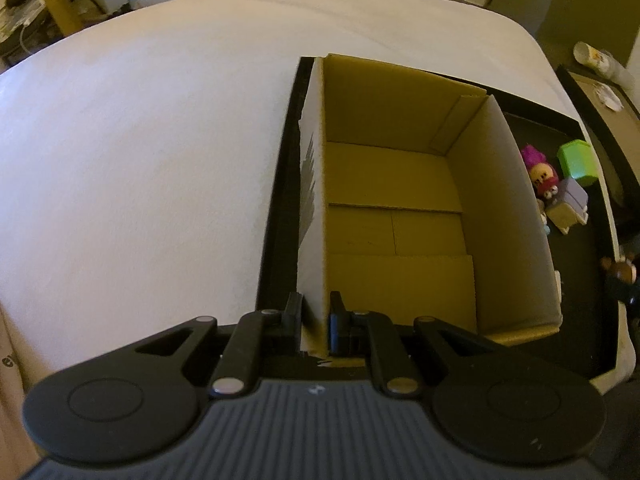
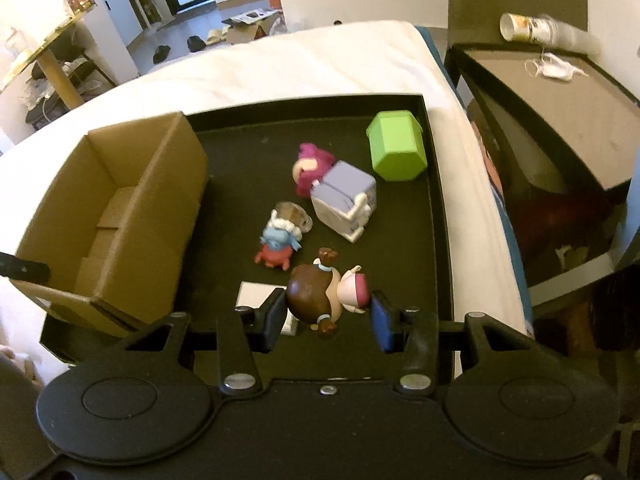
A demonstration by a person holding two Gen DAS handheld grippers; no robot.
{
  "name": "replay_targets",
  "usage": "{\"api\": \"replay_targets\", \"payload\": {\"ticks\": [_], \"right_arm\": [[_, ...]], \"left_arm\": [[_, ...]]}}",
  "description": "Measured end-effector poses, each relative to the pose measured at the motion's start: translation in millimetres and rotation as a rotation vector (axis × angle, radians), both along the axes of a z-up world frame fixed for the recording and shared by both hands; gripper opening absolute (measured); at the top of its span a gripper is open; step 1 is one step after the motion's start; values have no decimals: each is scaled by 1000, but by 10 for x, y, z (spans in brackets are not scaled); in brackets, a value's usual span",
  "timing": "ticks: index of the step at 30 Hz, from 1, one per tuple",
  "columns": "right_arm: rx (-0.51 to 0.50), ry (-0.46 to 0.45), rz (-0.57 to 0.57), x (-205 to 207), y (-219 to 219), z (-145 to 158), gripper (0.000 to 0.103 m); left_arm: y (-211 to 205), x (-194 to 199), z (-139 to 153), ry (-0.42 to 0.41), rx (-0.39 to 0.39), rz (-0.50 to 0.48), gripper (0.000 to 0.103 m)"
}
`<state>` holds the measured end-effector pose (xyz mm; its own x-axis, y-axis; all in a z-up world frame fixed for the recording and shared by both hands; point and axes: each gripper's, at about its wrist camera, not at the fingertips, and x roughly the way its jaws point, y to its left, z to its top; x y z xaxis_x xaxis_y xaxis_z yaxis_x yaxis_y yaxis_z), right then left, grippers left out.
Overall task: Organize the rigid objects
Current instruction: 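Grasp the brown-and-white figurine with the right gripper and lift it, then carry the figurine over the box and release it with the right gripper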
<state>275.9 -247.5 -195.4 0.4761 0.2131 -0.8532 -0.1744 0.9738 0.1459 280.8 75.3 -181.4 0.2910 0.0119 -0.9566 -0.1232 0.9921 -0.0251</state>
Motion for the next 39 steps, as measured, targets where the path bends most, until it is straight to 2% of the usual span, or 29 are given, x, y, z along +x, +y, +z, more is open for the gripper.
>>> {"api": "replay_targets", "payload": {"ticks": [6, 14, 21, 30, 39], "right_arm": [[8, -38, 20, -1, 124, 178, 44], [18, -90, 91, -10, 443, 423, 44], [35, -126, 147, 19, 732, 580, 44], [73, -133, 210, 86, 1049, 614, 44], [79, -128, 279, 203, 1369, 535, 44]], "left_arm": [[64, -33, -4, 9, -1, 1, 11], [128, -51, -49, 48, -55, 34, 12], [186, -49, -39, 17, -63, 65, 13], [192, 71, -119, 14, -56, 72, 13], [224, 33, -136, -19, -71, 88, 11]]}}
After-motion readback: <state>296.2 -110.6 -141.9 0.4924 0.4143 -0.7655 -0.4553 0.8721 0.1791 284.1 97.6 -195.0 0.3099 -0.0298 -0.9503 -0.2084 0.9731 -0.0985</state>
